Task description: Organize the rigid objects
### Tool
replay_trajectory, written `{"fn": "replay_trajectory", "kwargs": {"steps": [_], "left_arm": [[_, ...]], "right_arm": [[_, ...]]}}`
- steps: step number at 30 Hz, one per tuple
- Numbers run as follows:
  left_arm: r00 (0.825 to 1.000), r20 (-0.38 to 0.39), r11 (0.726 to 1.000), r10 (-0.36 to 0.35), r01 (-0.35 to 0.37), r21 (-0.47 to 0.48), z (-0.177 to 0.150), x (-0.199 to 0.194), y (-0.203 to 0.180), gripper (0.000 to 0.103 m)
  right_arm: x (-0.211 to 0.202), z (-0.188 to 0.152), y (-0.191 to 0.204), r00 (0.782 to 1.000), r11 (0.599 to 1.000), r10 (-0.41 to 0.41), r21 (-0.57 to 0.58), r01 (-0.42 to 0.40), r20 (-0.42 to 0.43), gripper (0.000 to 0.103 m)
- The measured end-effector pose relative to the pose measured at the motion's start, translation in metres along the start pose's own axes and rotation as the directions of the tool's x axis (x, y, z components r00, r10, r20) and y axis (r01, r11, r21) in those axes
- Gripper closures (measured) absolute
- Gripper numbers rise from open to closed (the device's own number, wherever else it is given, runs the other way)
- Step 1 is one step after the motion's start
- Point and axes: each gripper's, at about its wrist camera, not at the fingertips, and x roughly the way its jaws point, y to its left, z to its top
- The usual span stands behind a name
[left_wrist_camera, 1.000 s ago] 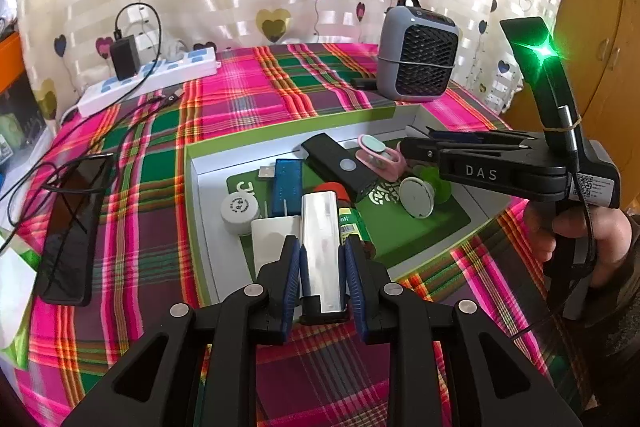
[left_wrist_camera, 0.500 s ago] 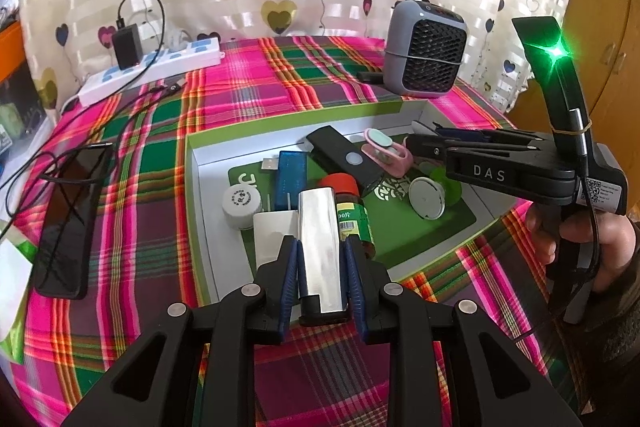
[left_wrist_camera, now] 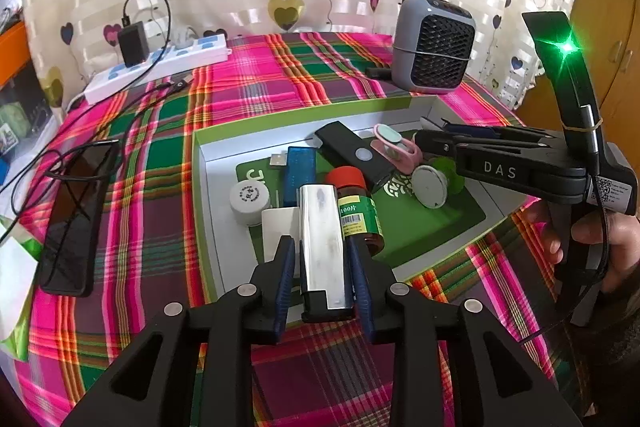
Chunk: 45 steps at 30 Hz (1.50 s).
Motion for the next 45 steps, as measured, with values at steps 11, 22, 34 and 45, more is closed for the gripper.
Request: {"fn": "replay_trajectory", "kwargs": {"steps": [11, 22, 34, 45], "left_arm": [[1.000, 0.002, 1.000, 0.007, -0.007, -0.007, 0.000, -0.002, -0.002, 0.071], [1.000, 0.008, 1.000, 0.012, -0.011, -0.015, 0.000, -0.006, -0.001, 0.067], [0.999, 0.036, 0.999, 0.019, -0.018, -0.034, -0.006, -0.025, -0.005, 0.066], [0.997, 0.066, 0.998, 0.026, -0.023, -0.052, -0.021, -0.051, -0.014, 0.066]], "right_arm": [[-0.002, 0.000, 0.001, 1.000, 1.000, 0.018, 0.015, -0.018, 0.009, 0.058], [-0.006, -0.001, 0.002, 0.999, 0.999, 0.033, 0.019, -0.033, 0.029, 0.052], [-0.026, -0.007, 0.011, 0.995, 0.999, 0.047, 0.002, -0.047, 0.089, 0.048], [-0.057, -0.026, 0.021, 0.990, 0.999, 0.046, -0.001, -0.047, 0.133, 0.048]]}}
